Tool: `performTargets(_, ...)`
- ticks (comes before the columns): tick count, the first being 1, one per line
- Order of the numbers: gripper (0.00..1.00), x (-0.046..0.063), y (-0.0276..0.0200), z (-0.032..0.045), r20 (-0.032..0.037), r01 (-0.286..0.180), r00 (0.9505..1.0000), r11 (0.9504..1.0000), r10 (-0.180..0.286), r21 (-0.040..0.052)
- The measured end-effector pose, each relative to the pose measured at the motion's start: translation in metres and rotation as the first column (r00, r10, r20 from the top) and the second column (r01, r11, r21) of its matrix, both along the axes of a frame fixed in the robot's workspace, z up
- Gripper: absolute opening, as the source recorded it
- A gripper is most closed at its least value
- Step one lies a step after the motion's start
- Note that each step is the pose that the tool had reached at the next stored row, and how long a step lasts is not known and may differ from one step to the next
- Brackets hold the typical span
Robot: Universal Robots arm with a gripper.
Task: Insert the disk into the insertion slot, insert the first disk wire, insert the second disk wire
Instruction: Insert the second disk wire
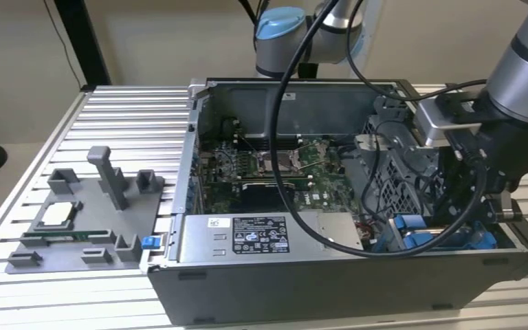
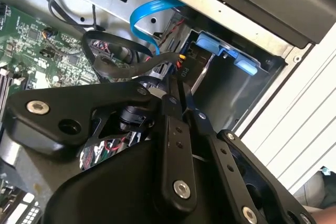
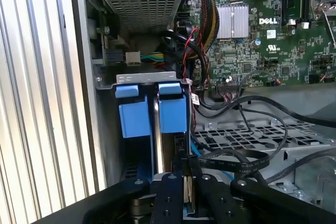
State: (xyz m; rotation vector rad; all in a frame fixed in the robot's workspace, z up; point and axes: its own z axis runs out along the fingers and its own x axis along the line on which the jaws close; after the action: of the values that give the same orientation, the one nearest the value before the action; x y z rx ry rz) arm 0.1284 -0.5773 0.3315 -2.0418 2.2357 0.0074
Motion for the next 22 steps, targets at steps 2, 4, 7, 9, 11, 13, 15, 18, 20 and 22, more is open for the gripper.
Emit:
performTargets(2, 0.00, 0.000, 0.0000, 0.0000, 0.0000, 0.000, 1.0000, 1.0000, 0.000, -0.0002)
performTargets(4, 0.00, 0.000, 0.0000, -0.0001, 0.0000, 0.000, 1.0000, 1.0000, 0.000, -0.0001)
performTargets(7, 0.00, 0.000, 0.0000, -0.0001, 0.0000, 0.000, 1.0000, 1.0000, 0.000, 0.0000)
performTargets(9, 0.00, 0.000, 0.0000, -0.0001, 0.0000, 0.000, 1.0000, 1.0000, 0.000, -0.0001)
performTargets(11, 0.00, 0.000, 0.0000, -0.0001, 0.0000, 0.000, 1.0000, 1.0000, 0.000, -0.0001)
performTargets(13, 1.00, 0.000, 0.0003, -0.0011, -0.0001, 0.000, 1.0000, 1.0000, 0.000, 0.0026)
performTargets(15, 1.00, 0.000, 0.0000, -0.0006, -0.0002, 0.000, 1.0000, 1.0000, 0.000, 0.0021)
performTargets(18, 1.00, 0.000, 0.0000, 0.0087, -0.0027, 0.000, 1.0000, 1.0000, 0.000, 0.0010)
performTargets(20, 1.00, 0.000, 0.0000, 0.0173, -0.0035, 0.000, 1.0000, 1.0000, 0.000, 0.0006)
performTargets(22, 1.00, 0.000, 0.0000, 0.0267, -0.0038, 0.000, 1.0000, 1.0000, 0.000, 0.0005)
